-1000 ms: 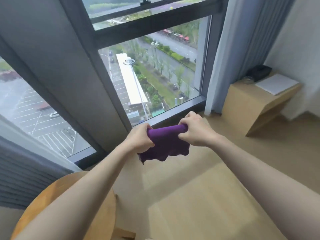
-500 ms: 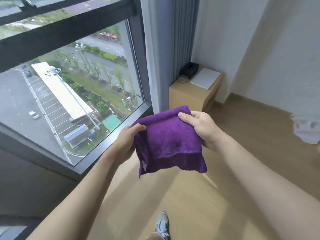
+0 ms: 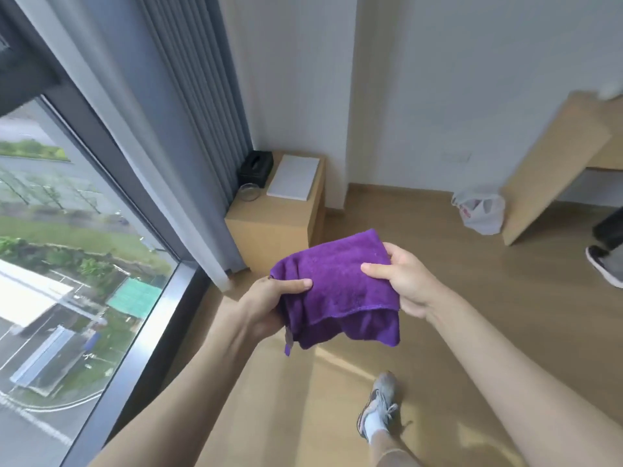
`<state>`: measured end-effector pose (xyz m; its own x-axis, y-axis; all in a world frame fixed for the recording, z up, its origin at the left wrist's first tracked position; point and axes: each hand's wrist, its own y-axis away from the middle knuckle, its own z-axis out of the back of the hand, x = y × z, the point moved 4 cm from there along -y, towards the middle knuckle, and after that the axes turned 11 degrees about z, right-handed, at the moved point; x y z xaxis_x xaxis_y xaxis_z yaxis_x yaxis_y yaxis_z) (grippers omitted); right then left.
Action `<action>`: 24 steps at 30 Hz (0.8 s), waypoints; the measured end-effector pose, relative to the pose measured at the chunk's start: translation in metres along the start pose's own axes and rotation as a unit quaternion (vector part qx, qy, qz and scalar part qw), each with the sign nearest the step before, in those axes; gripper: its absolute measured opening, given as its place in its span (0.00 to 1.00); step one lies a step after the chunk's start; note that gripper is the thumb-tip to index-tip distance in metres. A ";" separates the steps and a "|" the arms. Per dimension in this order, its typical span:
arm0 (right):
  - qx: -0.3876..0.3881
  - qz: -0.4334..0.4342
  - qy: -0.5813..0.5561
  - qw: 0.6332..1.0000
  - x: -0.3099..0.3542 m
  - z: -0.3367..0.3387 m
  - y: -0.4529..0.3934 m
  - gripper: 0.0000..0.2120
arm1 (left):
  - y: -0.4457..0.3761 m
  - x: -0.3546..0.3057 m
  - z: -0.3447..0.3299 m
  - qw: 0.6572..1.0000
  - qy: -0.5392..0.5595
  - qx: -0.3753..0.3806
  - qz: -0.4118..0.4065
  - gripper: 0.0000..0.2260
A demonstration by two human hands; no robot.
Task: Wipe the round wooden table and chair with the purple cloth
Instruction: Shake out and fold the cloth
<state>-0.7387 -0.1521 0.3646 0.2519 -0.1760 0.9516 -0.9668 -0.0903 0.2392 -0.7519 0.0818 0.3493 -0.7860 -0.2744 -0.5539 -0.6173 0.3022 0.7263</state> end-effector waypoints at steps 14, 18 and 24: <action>0.006 -0.009 0.243 0.970 0.039 0.133 -0.274 0.09 | -0.222 -0.130 -0.094 0.993 0.073 0.009 0.092 0.18; -0.004 -0.030 0.182 0.983 0.045 0.135 -0.359 0.06 | -0.266 -0.168 -0.092 0.990 0.108 0.019 0.089 0.23; 0.014 -0.121 0.141 0.983 0.043 0.135 -0.485 0.10 | -0.362 -0.246 -0.075 0.988 0.125 -0.029 0.085 0.19</action>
<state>-0.2533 -0.2481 0.2639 0.4478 0.1317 0.8844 -0.8776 -0.1247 0.4629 -0.3324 -0.0280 0.2533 -0.8420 -0.4423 -0.3089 -0.4678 0.3132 0.8265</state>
